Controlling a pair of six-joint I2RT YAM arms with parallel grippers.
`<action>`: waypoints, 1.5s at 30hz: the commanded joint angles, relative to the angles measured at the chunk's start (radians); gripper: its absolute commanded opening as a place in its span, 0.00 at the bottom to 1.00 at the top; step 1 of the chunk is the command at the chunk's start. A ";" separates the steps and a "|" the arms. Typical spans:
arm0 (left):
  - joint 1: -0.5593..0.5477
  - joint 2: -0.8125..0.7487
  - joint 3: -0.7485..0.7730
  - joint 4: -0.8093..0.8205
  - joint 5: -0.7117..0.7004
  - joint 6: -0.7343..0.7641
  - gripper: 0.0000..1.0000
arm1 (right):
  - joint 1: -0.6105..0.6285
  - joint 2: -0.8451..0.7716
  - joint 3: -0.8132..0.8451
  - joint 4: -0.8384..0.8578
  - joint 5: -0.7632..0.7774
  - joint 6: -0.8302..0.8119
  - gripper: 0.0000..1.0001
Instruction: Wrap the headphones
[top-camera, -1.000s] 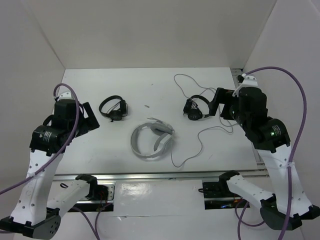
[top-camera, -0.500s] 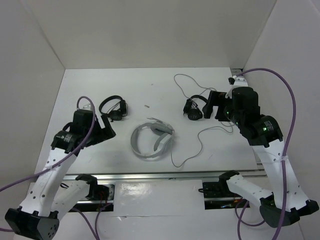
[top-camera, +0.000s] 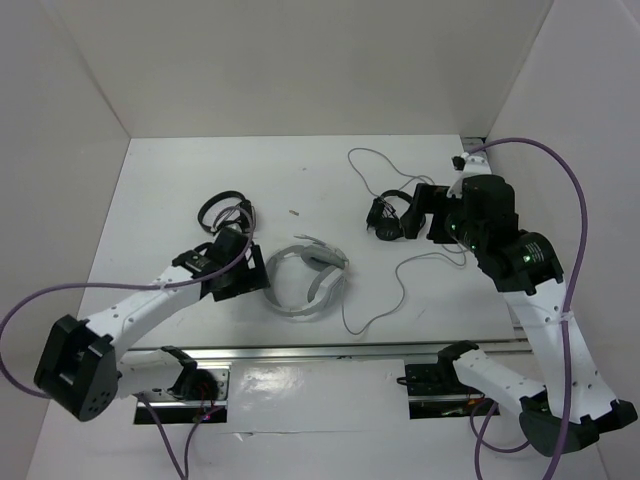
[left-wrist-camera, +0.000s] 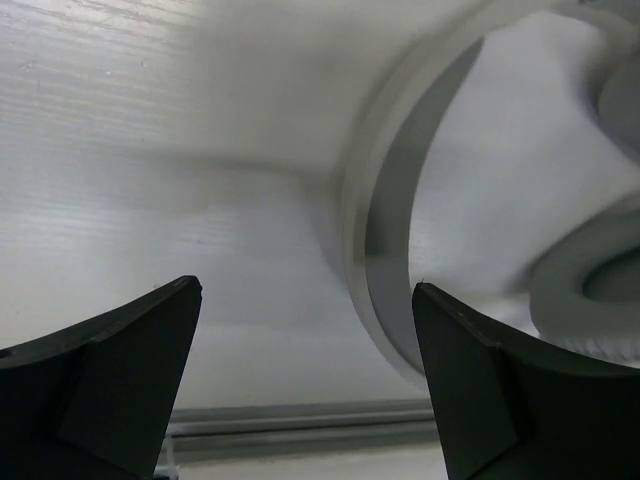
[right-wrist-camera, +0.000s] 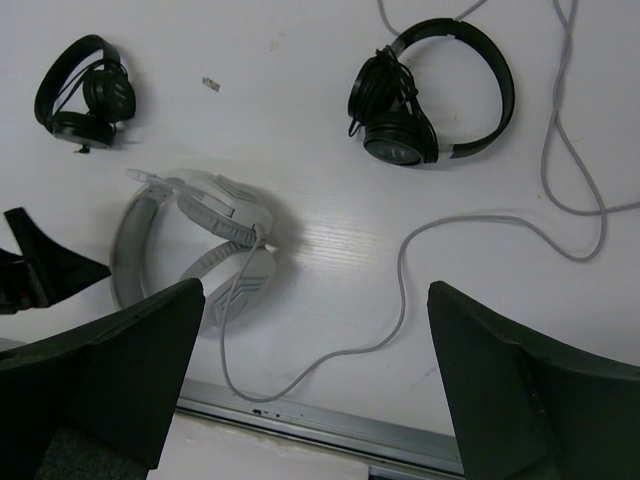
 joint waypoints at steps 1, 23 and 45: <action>-0.019 0.087 0.004 0.096 -0.095 -0.047 1.00 | 0.002 -0.023 -0.019 0.062 -0.036 -0.021 1.00; -0.145 0.388 0.034 0.121 -0.256 -0.132 0.00 | 0.002 -0.052 -0.096 0.128 -0.093 -0.012 1.00; -0.223 0.005 1.030 -0.794 -0.575 -0.081 0.00 | 0.021 -0.353 -0.754 1.350 -0.956 0.321 1.00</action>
